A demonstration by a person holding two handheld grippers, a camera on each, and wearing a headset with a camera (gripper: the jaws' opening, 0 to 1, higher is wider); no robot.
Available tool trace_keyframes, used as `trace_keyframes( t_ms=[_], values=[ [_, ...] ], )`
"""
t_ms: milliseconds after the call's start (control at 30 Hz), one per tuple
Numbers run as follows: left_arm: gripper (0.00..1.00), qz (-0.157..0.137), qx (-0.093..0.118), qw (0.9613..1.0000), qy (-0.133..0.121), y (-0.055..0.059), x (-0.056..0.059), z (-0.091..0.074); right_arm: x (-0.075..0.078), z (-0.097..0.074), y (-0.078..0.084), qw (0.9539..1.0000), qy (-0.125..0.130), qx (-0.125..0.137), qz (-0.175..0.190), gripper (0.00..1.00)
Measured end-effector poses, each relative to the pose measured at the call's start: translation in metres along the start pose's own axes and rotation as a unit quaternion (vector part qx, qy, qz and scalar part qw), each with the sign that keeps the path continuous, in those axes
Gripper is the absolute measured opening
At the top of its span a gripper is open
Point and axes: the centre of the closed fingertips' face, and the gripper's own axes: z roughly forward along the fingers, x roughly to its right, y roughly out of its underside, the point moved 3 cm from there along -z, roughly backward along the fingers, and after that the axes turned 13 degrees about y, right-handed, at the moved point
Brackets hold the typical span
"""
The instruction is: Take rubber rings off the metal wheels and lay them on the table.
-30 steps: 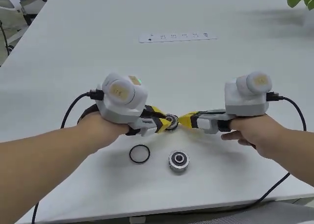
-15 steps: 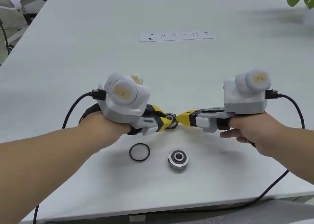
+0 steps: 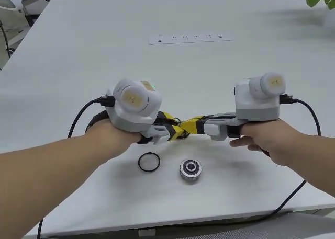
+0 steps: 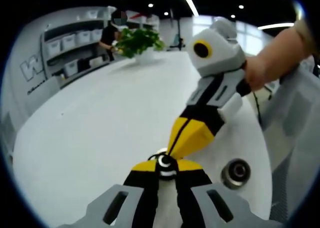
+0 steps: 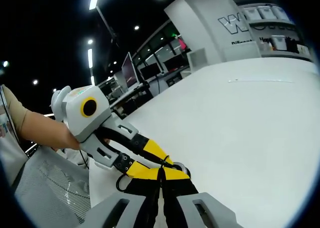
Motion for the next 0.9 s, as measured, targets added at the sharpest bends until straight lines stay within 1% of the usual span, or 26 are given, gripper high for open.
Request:
trace_keyframes(
  t_ms=[133,267,400,667,767,900],
  values=[
    [0.12,-0.002,0.002,1.0000,-0.003,0.000,0.000,0.000,0.009,-0.001,0.002,0.9999,0.016,-0.001,0.002,0.00],
    [0.13,-0.008,0.006,0.9999,-0.004,0.000,0.002,0.001,0.013,-0.002,0.004,0.9997,0.025,-0.008,0.002,0.00],
    [0.14,-0.012,0.009,0.9999,0.000,-0.001,0.004,0.000,0.011,-0.002,0.004,0.9996,0.025,-0.008,-0.006,0.00],
    [0.16,0.003,0.000,1.0000,0.007,-0.001,0.007,-0.001,0.012,-0.004,0.004,0.9996,0.027,-0.007,-0.007,0.00],
    [0.19,0.003,0.003,1.0000,0.007,-0.002,0.007,-0.004,0.011,-0.005,0.003,0.9996,0.026,-0.004,-0.006,0.00],
    [0.23,0.006,0.008,0.9999,0.012,-0.005,0.010,-0.008,0.010,-0.006,0.001,0.9996,0.026,-0.001,-0.003,0.00]
  ],
)
